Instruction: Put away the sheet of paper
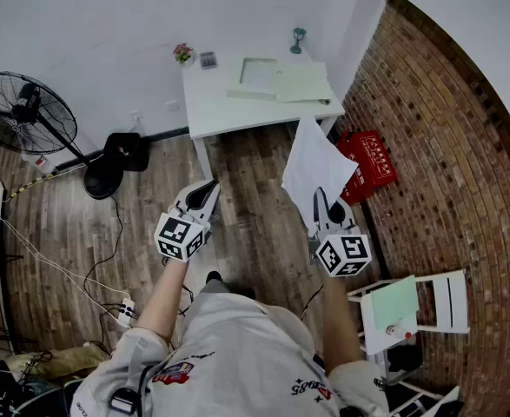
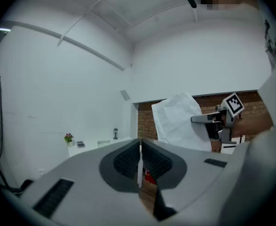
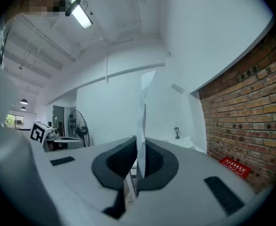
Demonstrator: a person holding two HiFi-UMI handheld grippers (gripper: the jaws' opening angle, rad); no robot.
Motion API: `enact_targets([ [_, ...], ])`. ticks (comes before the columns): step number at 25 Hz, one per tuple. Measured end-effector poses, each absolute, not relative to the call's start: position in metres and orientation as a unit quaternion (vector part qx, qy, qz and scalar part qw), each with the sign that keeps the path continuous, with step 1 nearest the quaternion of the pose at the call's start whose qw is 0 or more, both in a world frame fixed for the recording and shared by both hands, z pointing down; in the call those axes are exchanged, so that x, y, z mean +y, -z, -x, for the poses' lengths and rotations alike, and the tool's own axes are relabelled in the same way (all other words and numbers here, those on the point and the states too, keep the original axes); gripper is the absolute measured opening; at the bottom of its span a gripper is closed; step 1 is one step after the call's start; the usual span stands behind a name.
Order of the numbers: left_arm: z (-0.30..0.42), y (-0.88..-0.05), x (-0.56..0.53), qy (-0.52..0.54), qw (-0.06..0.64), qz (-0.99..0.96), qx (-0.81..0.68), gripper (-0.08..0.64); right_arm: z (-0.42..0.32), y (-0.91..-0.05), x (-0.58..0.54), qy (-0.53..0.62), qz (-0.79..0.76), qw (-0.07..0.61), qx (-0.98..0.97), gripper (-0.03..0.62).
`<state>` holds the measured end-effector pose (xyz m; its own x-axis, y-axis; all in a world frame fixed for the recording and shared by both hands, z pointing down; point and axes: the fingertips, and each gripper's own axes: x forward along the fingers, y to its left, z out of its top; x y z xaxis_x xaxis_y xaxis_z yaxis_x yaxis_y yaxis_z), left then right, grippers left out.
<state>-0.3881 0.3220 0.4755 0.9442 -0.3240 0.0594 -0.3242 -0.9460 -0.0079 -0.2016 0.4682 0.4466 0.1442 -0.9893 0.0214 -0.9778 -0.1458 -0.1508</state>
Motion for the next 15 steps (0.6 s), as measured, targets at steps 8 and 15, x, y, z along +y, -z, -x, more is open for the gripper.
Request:
enact_targets([
  [8,0.392,-0.481,0.322,-0.036,0.008,-0.986,-0.164,0.025,0.205,-0.453,0.471,0.061,0.754,0.051,0.652,-0.005],
  [15,0.386,-0.486,0.329,-0.042,0.013,-0.986,-0.162,0.025,0.197,-0.466,0.481,0.078,0.755,0.053,0.649,-0.005],
])
